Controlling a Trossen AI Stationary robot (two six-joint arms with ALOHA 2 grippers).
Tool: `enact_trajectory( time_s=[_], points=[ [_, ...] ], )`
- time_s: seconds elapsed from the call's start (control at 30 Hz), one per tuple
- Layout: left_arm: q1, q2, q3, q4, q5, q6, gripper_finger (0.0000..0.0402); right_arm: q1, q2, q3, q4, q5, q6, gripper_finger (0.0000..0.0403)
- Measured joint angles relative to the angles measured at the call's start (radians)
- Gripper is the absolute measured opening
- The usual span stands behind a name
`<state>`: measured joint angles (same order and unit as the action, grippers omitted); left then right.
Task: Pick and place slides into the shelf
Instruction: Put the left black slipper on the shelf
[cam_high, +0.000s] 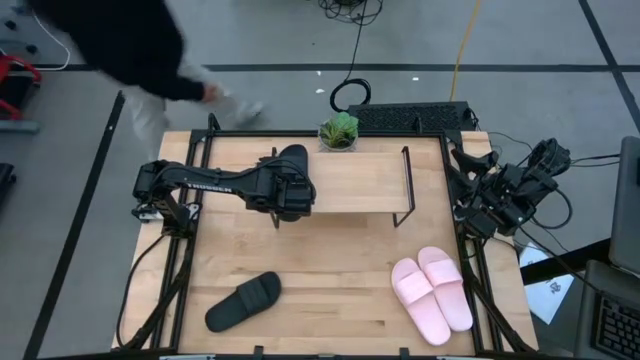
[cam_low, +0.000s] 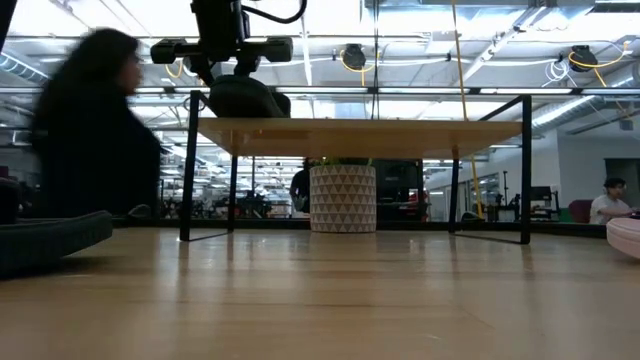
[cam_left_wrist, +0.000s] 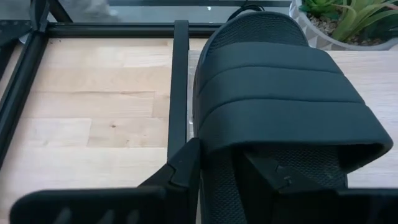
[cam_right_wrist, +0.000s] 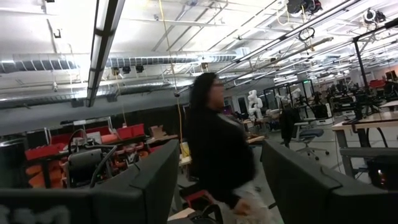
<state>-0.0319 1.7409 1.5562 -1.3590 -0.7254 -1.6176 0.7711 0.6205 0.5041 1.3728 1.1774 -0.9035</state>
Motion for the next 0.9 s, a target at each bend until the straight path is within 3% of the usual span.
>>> enact_trajectory(
  time_s=[0.9],
  points=[
    [0.000, 0.000, 0.000, -0.054, -0.005, -0.014, 0.0088, 0.001, 0.000, 0.000, -0.016, 0.000, 0.001, 0.0219]
  ],
)
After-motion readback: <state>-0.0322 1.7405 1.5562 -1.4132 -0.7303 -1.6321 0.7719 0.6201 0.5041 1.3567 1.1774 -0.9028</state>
